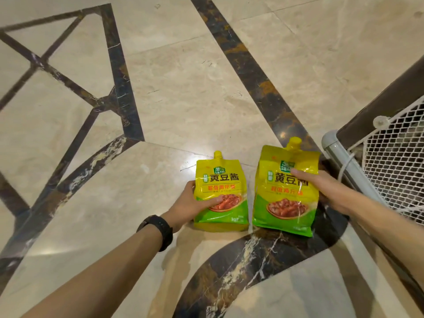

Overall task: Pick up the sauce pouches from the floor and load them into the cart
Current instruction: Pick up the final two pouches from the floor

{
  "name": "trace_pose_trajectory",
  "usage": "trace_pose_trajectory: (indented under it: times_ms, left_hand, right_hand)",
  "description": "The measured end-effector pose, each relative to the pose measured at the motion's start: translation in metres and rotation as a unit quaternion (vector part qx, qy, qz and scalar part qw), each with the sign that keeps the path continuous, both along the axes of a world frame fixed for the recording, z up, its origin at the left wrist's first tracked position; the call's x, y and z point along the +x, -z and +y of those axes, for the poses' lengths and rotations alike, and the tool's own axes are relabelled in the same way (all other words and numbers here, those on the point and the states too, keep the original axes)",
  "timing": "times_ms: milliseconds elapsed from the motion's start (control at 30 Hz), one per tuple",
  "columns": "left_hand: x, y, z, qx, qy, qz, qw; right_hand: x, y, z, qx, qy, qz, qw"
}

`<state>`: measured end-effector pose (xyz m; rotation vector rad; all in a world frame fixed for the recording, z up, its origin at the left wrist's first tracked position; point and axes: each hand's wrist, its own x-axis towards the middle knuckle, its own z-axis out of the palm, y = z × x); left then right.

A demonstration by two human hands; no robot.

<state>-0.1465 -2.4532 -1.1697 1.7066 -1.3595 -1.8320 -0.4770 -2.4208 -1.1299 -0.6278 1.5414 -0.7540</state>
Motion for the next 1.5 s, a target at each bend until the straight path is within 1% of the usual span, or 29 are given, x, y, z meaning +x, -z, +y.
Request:
trace_pose_trajectory:
  times_ms: [67, 133, 300, 400, 533, 700, 800, 967, 1133, 1233, 1300, 1400, 1500]
  left_hand:
    - [0.0, 0.004, 0.002, -0.012, 0.002, -0.006, 1.0]
    - [0.002, 0.007, 0.002, -0.009, 0.001, -0.006, 1.0]
    - [0.005, 0.01, -0.003, -0.001, 0.028, -0.011, 1.0]
    - [0.004, 0.012, -0.009, 0.016, 0.037, -0.007, 0.999]
    - [-0.004, 0.016, -0.011, 0.009, 0.011, -0.002, 1.0]
    - [-0.011, 0.009, -0.003, 0.011, -0.032, -0.019, 0.999]
    - [-0.01, 0.01, -0.001, 0.019, -0.05, -0.017, 0.998]
    - [-0.003, 0.023, 0.005, 0.038, -0.019, 0.015, 0.999]
    - [-0.007, 0.019, 0.014, 0.024, -0.046, 0.029, 0.998]
    - [-0.008, 0.003, 0.024, 0.024, -0.072, 0.033, 0.997]
    - [-0.003, -0.019, 0.034, 0.028, -0.086, 0.034, 0.995]
    - [0.006, -0.075, 0.053, 0.046, -0.093, 0.046, 0.994]
    - [0.018, -0.158, 0.071, 0.063, -0.093, 0.069, 0.991]
  right_hand:
    - [0.006, 0.007, -0.009, 0.056, -0.019, -0.019, 0.998]
    - [0.013, 0.016, -0.008, 0.082, -0.018, -0.052, 0.995]
    - [0.018, 0.033, 0.008, 0.077, 0.034, -0.105, 0.991]
    - [0.022, 0.033, 0.011, 0.062, 0.031, -0.125, 0.99]
    - [0.027, 0.033, 0.014, 0.062, 0.008, -0.119, 0.991]
    - [0.029, 0.04, 0.025, 0.111, -0.005, -0.123, 0.986]
    - [0.029, 0.042, 0.033, 0.117, -0.013, -0.136, 0.984]
    - [0.035, 0.039, 0.038, 0.106, 0.028, -0.161, 0.981]
    - [0.047, 0.038, 0.046, 0.086, 0.058, -0.143, 0.984]
    - [0.05, 0.033, 0.058, 0.082, 0.073, -0.135, 0.985]
    - [0.053, 0.016, 0.067, 0.075, 0.07, -0.139, 0.985]
    - [0.059, -0.036, 0.083, 0.069, 0.061, -0.146, 0.985]
    - [0.063, -0.114, 0.097, 0.069, 0.04, -0.143, 0.986]
